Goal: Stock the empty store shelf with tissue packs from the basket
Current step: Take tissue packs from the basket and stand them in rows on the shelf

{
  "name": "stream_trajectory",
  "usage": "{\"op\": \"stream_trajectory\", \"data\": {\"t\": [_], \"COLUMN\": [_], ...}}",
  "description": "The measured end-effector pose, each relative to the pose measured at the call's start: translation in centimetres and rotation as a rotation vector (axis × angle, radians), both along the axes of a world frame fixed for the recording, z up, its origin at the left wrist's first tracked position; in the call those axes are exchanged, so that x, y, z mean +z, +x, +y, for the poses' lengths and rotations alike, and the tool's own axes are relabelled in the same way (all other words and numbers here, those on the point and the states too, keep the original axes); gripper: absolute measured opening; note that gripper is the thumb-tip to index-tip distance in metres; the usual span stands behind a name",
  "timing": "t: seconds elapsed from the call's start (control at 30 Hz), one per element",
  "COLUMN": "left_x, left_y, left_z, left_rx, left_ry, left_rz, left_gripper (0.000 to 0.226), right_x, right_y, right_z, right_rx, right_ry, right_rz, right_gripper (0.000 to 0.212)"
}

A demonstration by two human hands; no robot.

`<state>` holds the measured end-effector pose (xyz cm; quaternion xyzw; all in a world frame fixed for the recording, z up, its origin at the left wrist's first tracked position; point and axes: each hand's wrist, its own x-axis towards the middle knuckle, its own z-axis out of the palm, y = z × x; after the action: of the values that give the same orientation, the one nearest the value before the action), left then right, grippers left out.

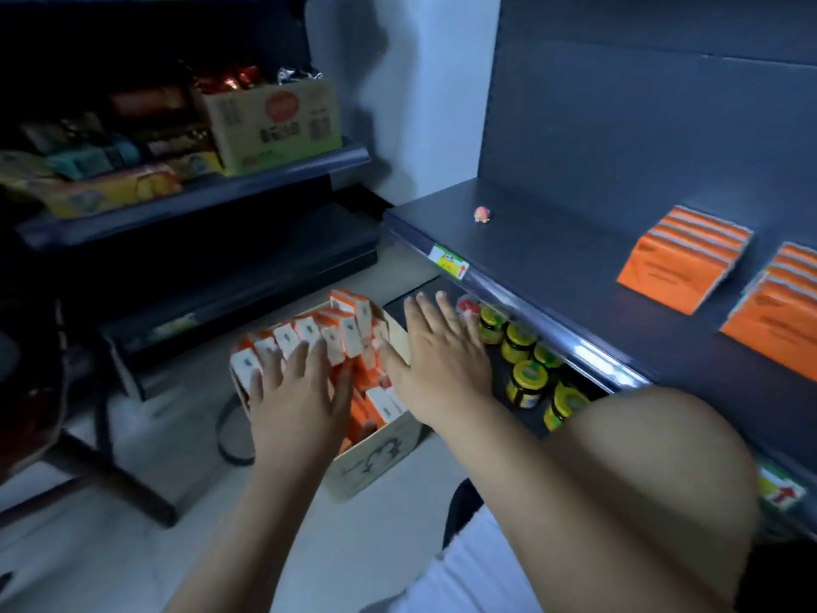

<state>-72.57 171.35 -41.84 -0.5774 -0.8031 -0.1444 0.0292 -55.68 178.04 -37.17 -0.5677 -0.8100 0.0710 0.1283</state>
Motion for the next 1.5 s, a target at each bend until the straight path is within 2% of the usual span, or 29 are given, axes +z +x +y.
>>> {"op": "stream_trajectory", "data": {"t": [0.17,0.37,0.57,0.7,0.8,0.9,1.0,1.07,1.13,1.23,1.37,1.5], "left_x": [-4.0,-8.4,-11.5,-12.9,-13.6,-14.1,-14.0,-13.8,-13.5,-13.1,-12.3,-10.3], "left_y": [-1.8,-2.1,-3.1,-4.8,-6.2,-7.3,-7.5,-7.6,-7.6,-8.0,-8.9,-8.4], "left_z": [0.1,2.2,5.2,6.5,6.9,7.5,8.3,9.1,9.8,10.1,9.7,9.9], "left_rx": [0.05,0.024,0.037,0.106,-0.002,-0.125,-0.169,-0.19,-0.206,-0.213,-0.085,0.061], "left_ry": [-0.105,-0.298,-0.422,-0.507,-0.693,-0.801,-0.795,-0.77,-0.771,-0.794,-0.716,-0.559], "left_rz": [-0.055,-0.161,-0.253,-0.396,-0.249,-0.115,-0.014,0.09,0.143,0.094,-0.249,-0.478], "left_gripper": [0.067,0.062,0.053,0.051,0.043,0.047,0.045,0.039,0.038,0.039,0.033,0.04], "right_x": [-5.3,-9.3,-14.8,-17.6,-18.0,-18.0,-18.4,-18.6,-18.9,-19.4,-17.9,-13.6], "right_y": [-1.1,-2.6,-5.2,-6.3,-7.3,-8.5,-9.0,-9.4,-9.9,-10.0,-8.7,-6.2], "right_z": [1.1,3.7,5.4,7.8,9.3,10.6,11.0,10.9,10.7,10.2,11.1,13.2], "right_rx": [-0.012,0.115,0.098,0.097,0.107,0.089,0.006,-0.001,0.022,0.007,-0.259,-0.371], "right_ry": [-0.163,-0.333,-0.434,-0.48,-0.493,-0.526,-0.608,-0.632,-0.623,-0.613,-0.76,-0.838], "right_rz": [-0.121,-0.19,-0.157,-0.27,-0.382,-0.406,-0.373,-0.422,-0.456,-0.336,0.174,0.487], "right_gripper": [0.083,0.076,0.073,0.072,0.057,0.045,0.067,0.088,0.097,0.09,0.039,0.032]}}
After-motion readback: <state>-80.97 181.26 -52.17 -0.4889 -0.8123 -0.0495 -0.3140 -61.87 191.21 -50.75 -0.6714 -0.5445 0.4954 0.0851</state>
